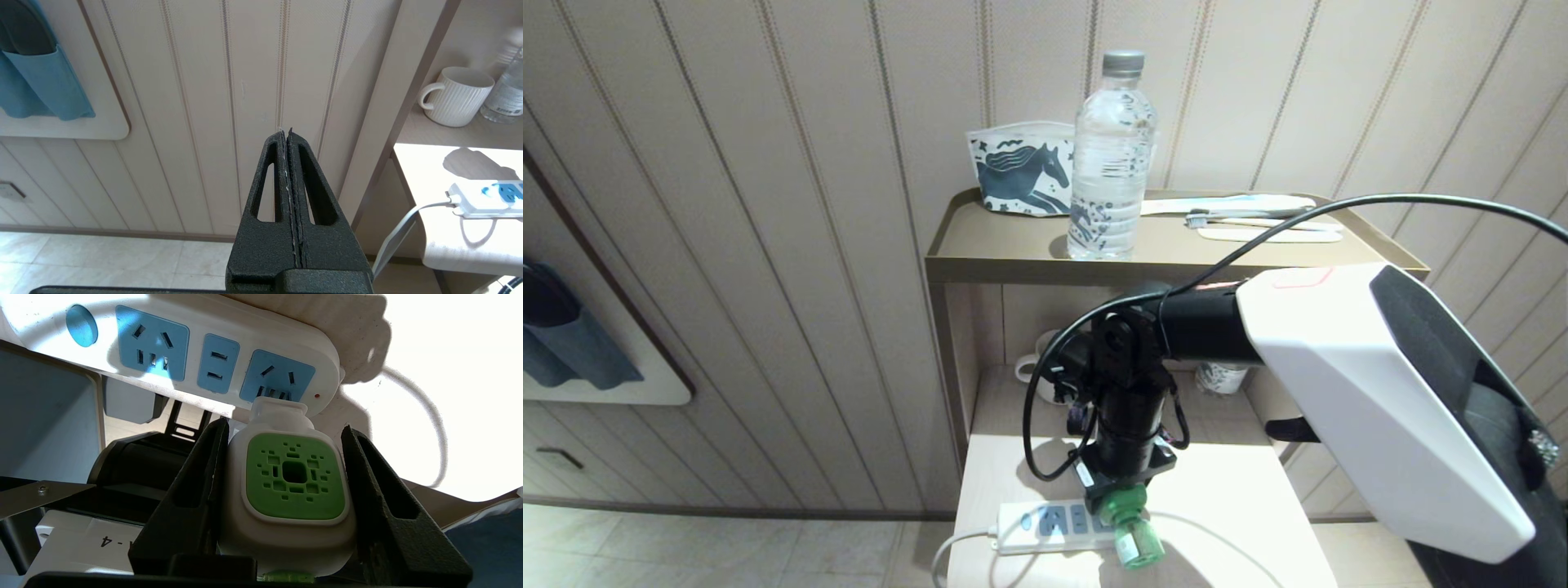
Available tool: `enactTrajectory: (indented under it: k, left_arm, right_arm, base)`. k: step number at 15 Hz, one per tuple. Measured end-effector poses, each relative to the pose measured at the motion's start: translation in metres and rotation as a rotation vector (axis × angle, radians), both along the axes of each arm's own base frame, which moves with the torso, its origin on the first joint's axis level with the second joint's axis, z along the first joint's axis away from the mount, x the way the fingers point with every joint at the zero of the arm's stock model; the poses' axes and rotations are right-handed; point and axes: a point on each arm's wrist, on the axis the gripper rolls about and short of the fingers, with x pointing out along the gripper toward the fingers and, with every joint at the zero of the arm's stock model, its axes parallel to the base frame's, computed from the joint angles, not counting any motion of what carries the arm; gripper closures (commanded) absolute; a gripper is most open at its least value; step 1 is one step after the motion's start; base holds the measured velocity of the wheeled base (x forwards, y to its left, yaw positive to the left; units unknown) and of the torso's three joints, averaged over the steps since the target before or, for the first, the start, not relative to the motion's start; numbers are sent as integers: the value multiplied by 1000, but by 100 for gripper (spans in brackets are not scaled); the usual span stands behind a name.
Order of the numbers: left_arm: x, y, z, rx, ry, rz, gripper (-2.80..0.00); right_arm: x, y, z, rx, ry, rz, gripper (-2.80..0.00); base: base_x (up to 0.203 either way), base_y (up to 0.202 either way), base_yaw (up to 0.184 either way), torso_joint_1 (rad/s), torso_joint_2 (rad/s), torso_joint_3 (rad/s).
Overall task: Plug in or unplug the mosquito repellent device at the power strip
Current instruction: Insert the plug into the socket
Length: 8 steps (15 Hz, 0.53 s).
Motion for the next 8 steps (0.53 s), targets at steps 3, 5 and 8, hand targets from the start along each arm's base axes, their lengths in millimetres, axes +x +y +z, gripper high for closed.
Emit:
enactTrajectory:
  k: [3, 5, 8]
  left_arm:
    - [0, 0, 0, 0, 0, 0, 0]
    - [0, 0, 0, 0, 0, 0, 0]
    - [0, 0, 0, 0, 0, 0, 0]
  right_arm:
    - [1, 1, -3, -2, 2, 2, 0]
    - [1, 2, -4, -2, 2, 4, 0]
    - [1, 4, -5, 1, -4, 10, 0]
  base:
    - [0, 0, 0, 0, 0, 0]
    - [0, 0, 0, 0, 0, 0]
    - [0, 0, 0, 0, 0, 0]
